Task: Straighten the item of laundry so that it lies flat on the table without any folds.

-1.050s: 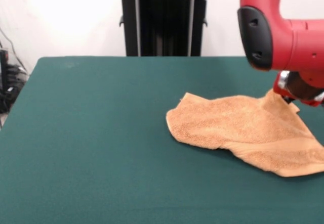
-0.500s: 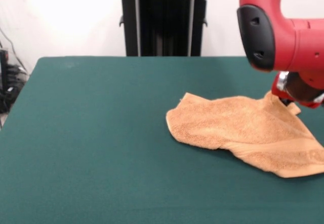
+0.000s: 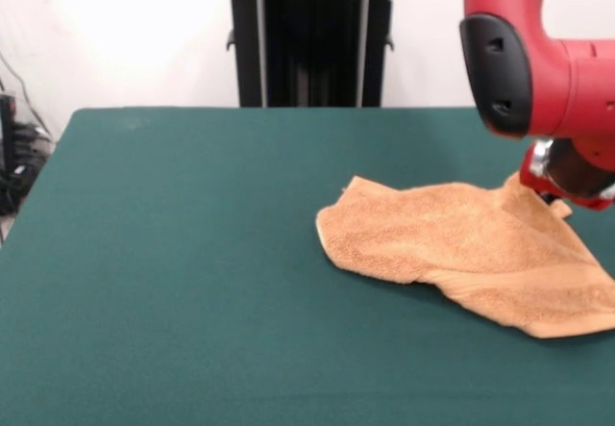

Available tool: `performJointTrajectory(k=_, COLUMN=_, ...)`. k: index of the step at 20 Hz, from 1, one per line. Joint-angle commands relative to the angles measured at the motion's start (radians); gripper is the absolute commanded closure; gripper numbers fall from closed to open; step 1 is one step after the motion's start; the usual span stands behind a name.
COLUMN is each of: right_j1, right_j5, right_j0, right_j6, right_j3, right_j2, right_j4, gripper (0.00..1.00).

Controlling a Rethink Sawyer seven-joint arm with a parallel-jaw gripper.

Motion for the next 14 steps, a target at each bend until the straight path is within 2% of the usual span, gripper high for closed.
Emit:
performJointTrajectory(k=1, right_j1=0.111, right_j5=-0.376, right_j0=0.055, right_j6=0.178, right_j3=0.111, right_j2=0.067, right_j4=-0.054, gripper=1.0)
performJointTrajectory(k=7, right_j1=0.143, right_j5=-0.485, right_j0=0.058, right_j6=0.183, right_j3=0.129, right_j2=0.078, right_j4=-0.065, gripper=1.0)
performJointTrajectory(k=12, right_j1=0.151, right_j5=-0.52, right_j0=0.056, right_j6=0.162, right_j3=0.129, right_j2=0.086, right_j4=-0.085, gripper=1.0)
performJointTrajectory(k=13, right_j1=0.152, right_j5=-0.507, right_j0=0.055, right_j6=0.167, right_j3=0.132, right_j2=0.086, right_j4=-0.076, gripper=0.0)
performJointTrajectory(k=14, right_j1=0.151, right_j5=-0.519, right_j0=0.054, right_j6=0.164, right_j3=0.136, right_j2=0.087, right_j4=-0.08, gripper=0.0)
